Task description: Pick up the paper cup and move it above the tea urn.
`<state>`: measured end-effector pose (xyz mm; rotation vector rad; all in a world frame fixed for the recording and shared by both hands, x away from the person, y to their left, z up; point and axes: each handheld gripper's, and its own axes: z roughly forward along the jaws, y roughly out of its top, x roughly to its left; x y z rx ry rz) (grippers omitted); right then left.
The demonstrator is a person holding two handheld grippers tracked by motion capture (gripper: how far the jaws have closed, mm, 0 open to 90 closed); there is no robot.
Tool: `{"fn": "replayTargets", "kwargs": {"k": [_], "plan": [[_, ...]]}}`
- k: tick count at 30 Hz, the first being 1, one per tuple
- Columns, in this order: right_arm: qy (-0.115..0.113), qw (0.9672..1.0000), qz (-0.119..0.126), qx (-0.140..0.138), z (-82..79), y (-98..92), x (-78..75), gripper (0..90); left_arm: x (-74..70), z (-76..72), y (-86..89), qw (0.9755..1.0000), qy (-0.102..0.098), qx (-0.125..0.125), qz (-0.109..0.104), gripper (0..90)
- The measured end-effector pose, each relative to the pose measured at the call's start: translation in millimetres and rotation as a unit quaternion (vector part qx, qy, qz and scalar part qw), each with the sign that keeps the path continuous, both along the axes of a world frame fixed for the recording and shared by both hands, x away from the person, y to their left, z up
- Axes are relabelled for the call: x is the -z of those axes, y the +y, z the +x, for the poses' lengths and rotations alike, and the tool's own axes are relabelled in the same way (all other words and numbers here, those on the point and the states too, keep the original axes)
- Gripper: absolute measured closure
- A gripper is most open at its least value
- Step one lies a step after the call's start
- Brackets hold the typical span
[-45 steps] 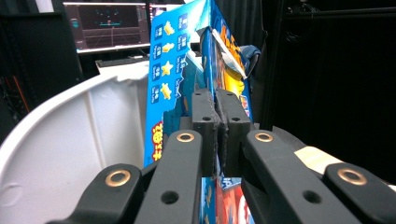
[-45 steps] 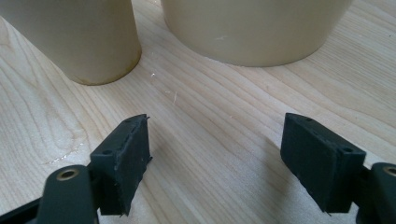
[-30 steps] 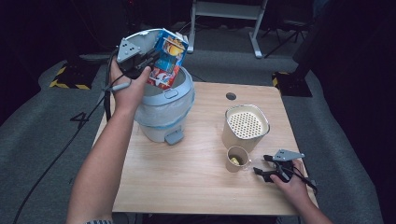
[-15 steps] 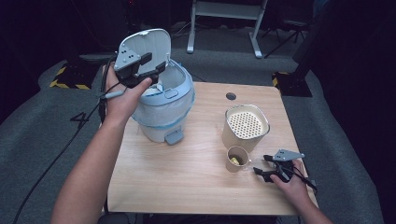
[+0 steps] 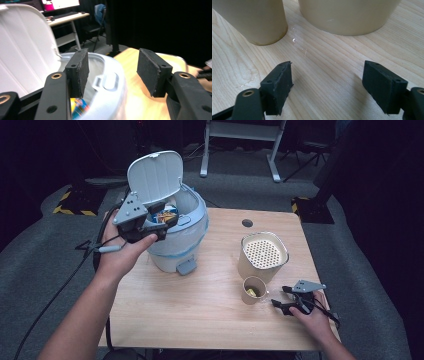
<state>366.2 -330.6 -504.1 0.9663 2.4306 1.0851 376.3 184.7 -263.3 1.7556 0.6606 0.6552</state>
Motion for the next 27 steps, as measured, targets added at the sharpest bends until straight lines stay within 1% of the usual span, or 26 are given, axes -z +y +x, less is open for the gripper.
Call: {"fn": "replayTargets", "kwargs": {"k": [3, 6, 9, 12, 15, 16, 18, 20, 22, 23, 24, 27], "plan": [[0.000, 1.0000, 0.000, -0.003, -0.5, 0.3, -0.1, 24.4, 8.7, -10.4, -0.9, 0.9999, 0.007, 0.015, 0.003, 43.1], [0.003, 1.0000, -0.001, -0.008, -1.2, 0.5, -0.9, 24.8, 21.3, -19.2, -1.8, 0.9994, 0.018, 0.027, 0.009, 43.0], [0.004, 0.9998, -0.009, -0.015, -1.9, 1.3, -3.4, 24.9, 35.2, -25.7, -1.8, 0.9989, 0.030, 0.034, 0.012, 43.0], [0.006, 0.9998, -0.001, -0.021, -2.6, 1.7, -6.2, 24.9, 48.7, -30.8, -0.8, 0.9983, 0.041, 0.039, 0.011, 43.1], [0.007, 0.9996, 0.004, -0.026, -4.4, 1.8, -9.8, 24.7, 62.4, -34.2, 0.3, 0.9980, 0.048, 0.038, 0.011, 43.2], [0.007, 0.9996, 0.003, -0.027, -5.0, 1.6, -11.0, 24.6, 68.2, -35.2, 0.6, 0.9979, 0.050, 0.039, 0.016, 43.2], [0.005, 0.9995, 0.001, -0.030, -7.0, 1.9, -13.8, 24.6, 76.6, -36.2, 0.5, 0.9974, 0.055, 0.042, 0.020, 43.4], [0.001, 0.9995, 0.002, -0.033, -8.7, 2.5, -16.9, 24.5, 85.8, -37.0, 0.3, 0.9966, 0.065, 0.046, 0.022, 43.5], [0.001, 0.9992, 0.002, -0.039, -10.6, 3.8, -20.1, 24.3, 94.9, -37.2, -0.6, 0.9961, 0.070, 0.048, 0.024, 43.7], [0.000, 0.9992, 0.001, -0.039, -11.3, 4.6, -20.9, 24.3, 98.8, -37.4, -0.6, 0.9956, 0.074, 0.050, 0.029, 43.7], [-0.001, 0.9991, 0.004, -0.042, -12.1, 5.4, -21.7, 24.5, 104.3, -37.2, -1.1, 0.9954, 0.077, 0.051, 0.027, 43.8], [-0.003, 0.9989, -0.001, -0.047, -13.8, 7.5, -23.5, 24.4, 115.8, -36.3, -1.1, 0.9940, 0.091, 0.052, 0.033, 43.9]]}}
